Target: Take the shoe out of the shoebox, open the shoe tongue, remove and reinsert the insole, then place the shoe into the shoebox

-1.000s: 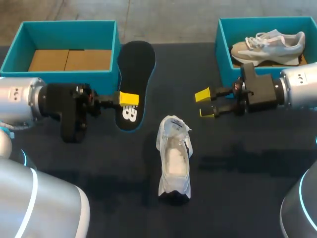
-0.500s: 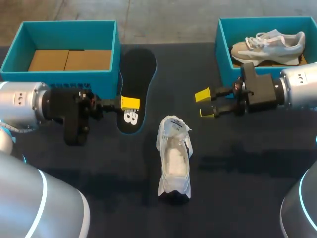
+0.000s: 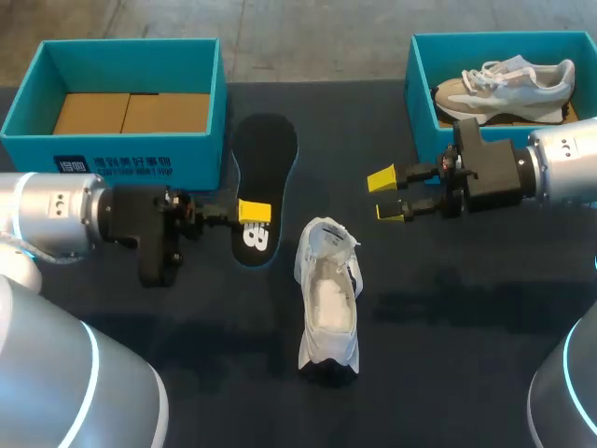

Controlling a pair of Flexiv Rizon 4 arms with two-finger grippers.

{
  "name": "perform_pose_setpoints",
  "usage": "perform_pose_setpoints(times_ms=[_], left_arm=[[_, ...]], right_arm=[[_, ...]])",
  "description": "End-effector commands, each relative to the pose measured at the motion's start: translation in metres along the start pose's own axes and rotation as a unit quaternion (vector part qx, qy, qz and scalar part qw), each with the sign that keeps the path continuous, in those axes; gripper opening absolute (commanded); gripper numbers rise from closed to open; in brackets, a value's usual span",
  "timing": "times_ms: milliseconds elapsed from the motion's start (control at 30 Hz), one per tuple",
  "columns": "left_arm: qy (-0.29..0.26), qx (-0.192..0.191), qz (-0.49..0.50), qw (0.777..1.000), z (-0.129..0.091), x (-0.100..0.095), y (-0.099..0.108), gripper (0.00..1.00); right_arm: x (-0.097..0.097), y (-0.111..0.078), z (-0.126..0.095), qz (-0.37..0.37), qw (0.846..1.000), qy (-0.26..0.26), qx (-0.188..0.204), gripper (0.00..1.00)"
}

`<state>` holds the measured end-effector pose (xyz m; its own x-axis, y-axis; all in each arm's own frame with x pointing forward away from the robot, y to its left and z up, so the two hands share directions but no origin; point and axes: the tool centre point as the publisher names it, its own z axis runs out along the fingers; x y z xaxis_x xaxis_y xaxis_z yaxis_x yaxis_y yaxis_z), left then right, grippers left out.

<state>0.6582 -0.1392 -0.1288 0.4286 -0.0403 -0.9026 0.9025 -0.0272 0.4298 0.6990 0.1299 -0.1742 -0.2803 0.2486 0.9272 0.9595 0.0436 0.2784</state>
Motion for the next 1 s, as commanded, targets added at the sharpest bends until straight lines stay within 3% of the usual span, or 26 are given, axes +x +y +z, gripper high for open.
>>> perform_pose_setpoints(times_ms=[33, 333, 633, 1000], left_arm=[[-0.005, 0.004, 0.001, 1.0, 0.004, 0.006, 0.006, 0.0], [-0.005, 0.004, 0.001, 1.0, 0.004, 0.006, 0.006, 0.0], [-0.005, 0.004, 0.001, 1.0, 0.004, 0.006, 0.006, 0.0], [-0.01, 0.008, 0.021, 1.0, 0.006, 0.009, 0.003, 0.0]], right_arm=[[0.0, 0.0, 0.002, 0.0, 1.0, 0.0, -0.001, 1.0], [0.0, 0.0, 0.002, 0.0, 1.0, 0.0, -0.001, 1.0], [0.03, 0.033, 0.036, 0.008, 1.0, 0.013, 0.026, 1.0], [0.035, 0.04, 0.05, 0.042, 0.999, 0.018, 0.031, 1.0]])
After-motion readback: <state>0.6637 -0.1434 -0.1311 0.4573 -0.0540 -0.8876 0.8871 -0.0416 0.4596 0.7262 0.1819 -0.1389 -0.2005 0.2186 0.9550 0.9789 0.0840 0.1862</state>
